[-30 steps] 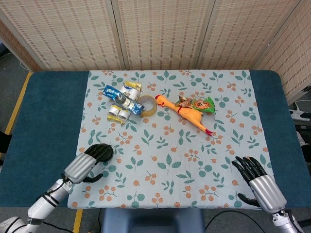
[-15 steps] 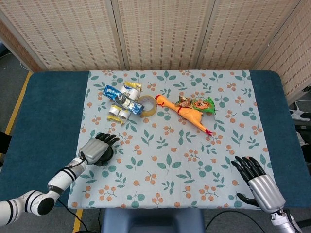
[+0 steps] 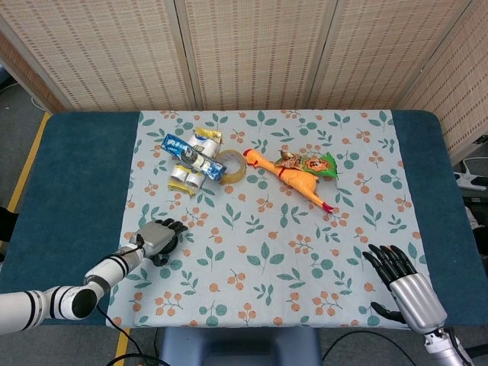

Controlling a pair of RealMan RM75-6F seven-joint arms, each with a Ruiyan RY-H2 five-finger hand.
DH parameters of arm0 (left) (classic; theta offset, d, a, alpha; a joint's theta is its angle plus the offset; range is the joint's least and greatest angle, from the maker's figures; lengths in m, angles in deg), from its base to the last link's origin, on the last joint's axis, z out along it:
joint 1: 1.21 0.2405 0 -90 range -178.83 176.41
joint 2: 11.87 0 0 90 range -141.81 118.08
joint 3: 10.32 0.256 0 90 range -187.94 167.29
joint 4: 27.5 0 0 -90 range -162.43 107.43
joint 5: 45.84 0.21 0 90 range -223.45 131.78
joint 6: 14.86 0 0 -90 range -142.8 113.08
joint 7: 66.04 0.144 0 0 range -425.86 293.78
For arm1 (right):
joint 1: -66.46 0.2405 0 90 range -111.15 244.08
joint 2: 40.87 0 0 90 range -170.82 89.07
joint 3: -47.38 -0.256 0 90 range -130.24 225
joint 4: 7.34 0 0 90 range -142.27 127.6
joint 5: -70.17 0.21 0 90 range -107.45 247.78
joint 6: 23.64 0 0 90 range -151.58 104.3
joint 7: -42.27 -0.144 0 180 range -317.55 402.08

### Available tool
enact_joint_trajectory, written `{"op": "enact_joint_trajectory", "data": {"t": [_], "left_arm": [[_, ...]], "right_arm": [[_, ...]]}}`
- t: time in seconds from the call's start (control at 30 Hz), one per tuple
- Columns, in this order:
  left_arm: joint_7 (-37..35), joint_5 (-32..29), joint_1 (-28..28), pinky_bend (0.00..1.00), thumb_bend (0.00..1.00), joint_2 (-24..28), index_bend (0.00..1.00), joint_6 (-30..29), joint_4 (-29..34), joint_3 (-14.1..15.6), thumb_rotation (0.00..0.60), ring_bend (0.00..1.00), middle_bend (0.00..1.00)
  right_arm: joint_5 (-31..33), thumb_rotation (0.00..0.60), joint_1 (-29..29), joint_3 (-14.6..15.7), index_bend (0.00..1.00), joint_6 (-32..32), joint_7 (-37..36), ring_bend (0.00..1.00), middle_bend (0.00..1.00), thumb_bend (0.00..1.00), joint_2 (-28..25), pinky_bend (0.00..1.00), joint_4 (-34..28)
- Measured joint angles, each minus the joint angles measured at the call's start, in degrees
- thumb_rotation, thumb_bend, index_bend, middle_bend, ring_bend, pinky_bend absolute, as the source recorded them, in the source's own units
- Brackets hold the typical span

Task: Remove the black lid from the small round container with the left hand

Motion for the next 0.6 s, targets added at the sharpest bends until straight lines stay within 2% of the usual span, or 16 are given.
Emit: {"op": "enact_joint_trajectory", "data": {"t": [0.17,0.3,0.43,0.5,0.6], "left_arm": [[1.20,-3.47,-3.73,0.19,0.33,-0.68,0.02,-1.18,-0.33,3.92,0.600,0.00,0.00],[2.64,-4.98,-5.28,0.26,0.34,-1.51,0.16,-3.47,-0.74,6.47,0.600,0.01,0.07],[4.36,-5.27,-5.89,0.44,0.34,-2.44,0.28,-6.65,-0.84,8.58,0.600,0.11,0.19],[4.99,-4.66,-5.82,0.56,0.34,-2.96,0.33,-8.51,-0.75,9.30,0.600,0.21,0.28],[4.98,-3.21,-5.30,0.65,0.35,-3.43,0.38,-9.67,-0.59,10.04,0.600,0.30,0.36]], "right_arm": [[0.05,0.600,0.10,0.06,0.00,0.42,0.20,0.00,0.00,0.06,0.04,0.00,-0.05],[0.02,0.600,0.11,0.12,0.00,0.47,0.08,0.00,0.00,0.06,-0.10,0.00,-0.17],[-0.02,0.600,0.14,0.20,0.00,0.56,-0.20,0.00,0.00,0.06,-0.23,0.00,-0.25],[-0.05,0.600,0.16,0.24,0.00,0.63,-0.24,0.00,0.00,0.06,-0.25,0.00,-0.31],[-0.08,0.600,0.16,0.30,0.00,0.73,-0.14,0.00,0.00,0.06,-0.25,0.00,-0.38]]}}
